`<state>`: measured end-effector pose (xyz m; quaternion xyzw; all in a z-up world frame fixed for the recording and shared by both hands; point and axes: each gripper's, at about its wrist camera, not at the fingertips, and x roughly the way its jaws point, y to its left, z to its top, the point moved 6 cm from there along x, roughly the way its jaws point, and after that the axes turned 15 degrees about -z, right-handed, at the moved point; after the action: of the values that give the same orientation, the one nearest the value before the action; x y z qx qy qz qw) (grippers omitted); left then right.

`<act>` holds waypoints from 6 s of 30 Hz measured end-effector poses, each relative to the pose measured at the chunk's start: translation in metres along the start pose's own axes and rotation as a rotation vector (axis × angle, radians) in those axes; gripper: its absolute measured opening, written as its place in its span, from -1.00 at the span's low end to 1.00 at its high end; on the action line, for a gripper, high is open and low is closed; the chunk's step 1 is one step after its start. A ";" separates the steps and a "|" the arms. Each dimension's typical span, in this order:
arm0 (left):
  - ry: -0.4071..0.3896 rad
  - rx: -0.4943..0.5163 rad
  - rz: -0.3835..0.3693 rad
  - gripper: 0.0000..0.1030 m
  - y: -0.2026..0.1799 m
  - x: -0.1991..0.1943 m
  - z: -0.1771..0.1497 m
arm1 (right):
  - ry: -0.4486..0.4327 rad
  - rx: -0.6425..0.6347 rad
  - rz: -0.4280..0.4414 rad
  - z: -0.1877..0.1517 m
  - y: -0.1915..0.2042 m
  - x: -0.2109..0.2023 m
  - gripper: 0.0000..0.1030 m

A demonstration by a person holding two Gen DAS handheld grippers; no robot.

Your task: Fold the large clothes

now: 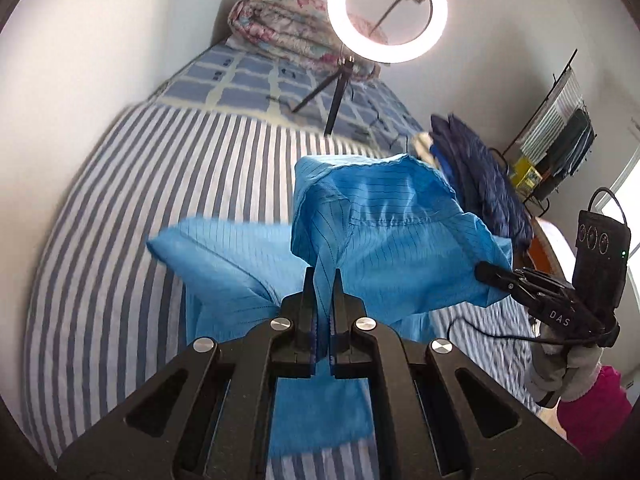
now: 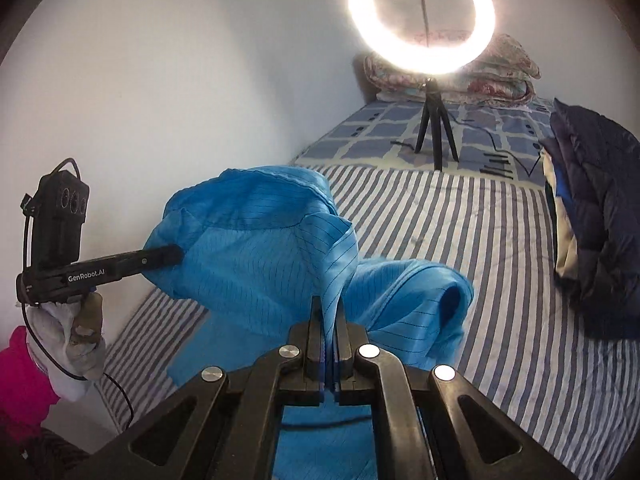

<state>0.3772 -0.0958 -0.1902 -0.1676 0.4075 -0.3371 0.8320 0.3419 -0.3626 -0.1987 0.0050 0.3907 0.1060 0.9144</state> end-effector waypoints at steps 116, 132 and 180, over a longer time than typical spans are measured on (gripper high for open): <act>0.179 -0.526 -0.032 -0.97 -0.007 0.018 -0.220 | 0.138 0.392 -0.044 -0.042 -0.146 0.075 -0.41; 0.034 -0.100 0.180 -0.96 0.001 -0.023 -0.061 | 0.037 0.102 -0.074 -0.052 -0.066 0.035 -0.36; 0.378 0.079 0.007 -0.87 -0.001 0.018 -0.180 | 0.255 -0.326 0.086 -0.155 0.113 0.023 -0.47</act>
<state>0.2427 -0.1100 -0.3101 -0.0670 0.5435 -0.3752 0.7479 0.2250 -0.2586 -0.3126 -0.1400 0.4804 0.2065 0.8408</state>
